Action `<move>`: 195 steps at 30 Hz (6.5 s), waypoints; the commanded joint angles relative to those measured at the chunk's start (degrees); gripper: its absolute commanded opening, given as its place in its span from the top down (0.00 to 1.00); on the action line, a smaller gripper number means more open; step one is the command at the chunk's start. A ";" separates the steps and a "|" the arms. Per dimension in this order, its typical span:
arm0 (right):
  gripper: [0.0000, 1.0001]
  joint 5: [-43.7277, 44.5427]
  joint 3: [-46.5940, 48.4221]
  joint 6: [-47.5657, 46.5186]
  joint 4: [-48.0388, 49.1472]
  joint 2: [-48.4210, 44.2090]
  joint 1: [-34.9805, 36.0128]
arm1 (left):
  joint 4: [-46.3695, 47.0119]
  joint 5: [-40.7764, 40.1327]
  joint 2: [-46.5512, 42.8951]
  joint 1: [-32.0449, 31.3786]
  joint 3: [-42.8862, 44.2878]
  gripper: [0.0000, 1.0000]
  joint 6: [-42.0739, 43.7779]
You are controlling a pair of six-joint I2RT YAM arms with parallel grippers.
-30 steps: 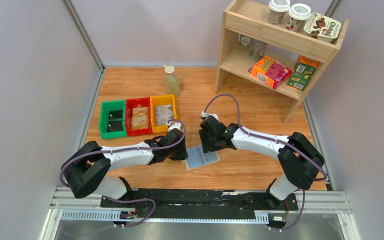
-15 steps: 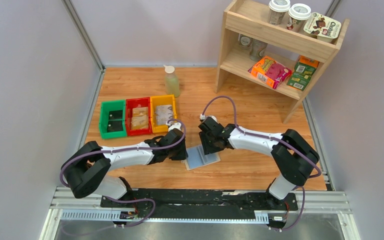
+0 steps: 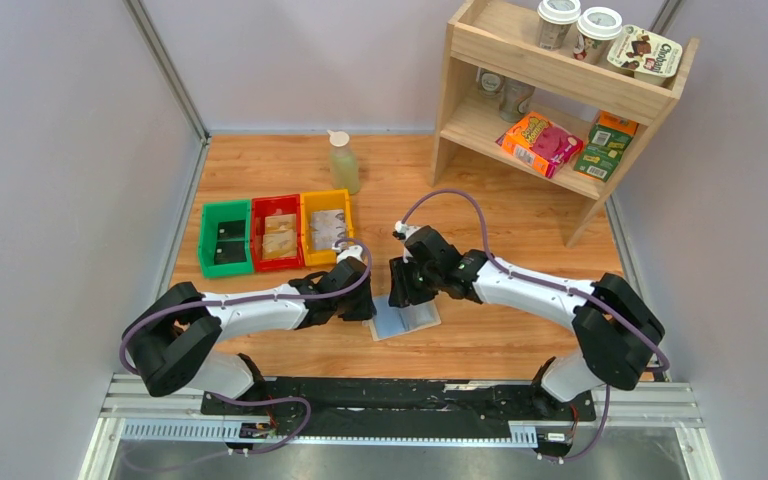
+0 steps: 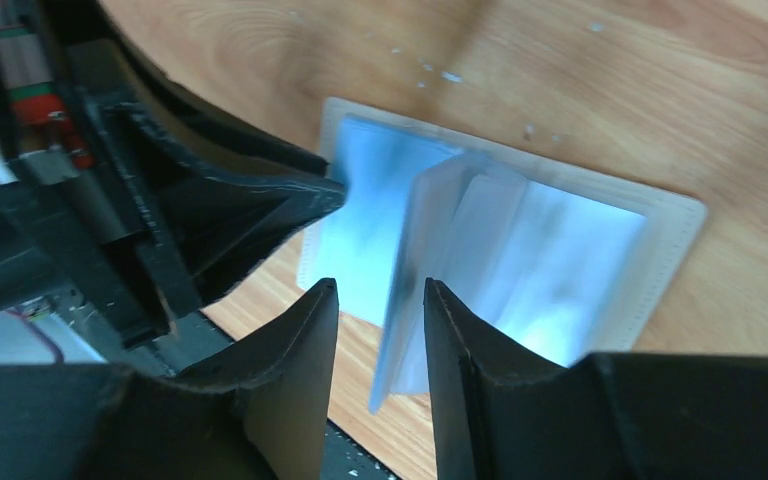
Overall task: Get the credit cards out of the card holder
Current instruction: Remove the credit card from the card holder.
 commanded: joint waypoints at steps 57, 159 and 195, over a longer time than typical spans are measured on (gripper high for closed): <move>0.20 19.74 12.63 -0.23 -9.41 15.36 11.72 | 1.47 -0.13 -1.39 -0.15 -4.33 0.93 -5.55; 0.59 -17.34 -10.48 3.99 13.70 4.11 -13.77 | -10.66 -3.85 -12.02 -0.41 8.05 0.48 1.74; 0.69 -27.19 -14.96 7.15 23.63 1.75 -16.14 | 4.46 2.59 7.23 -1.29 3.05 0.80 -7.05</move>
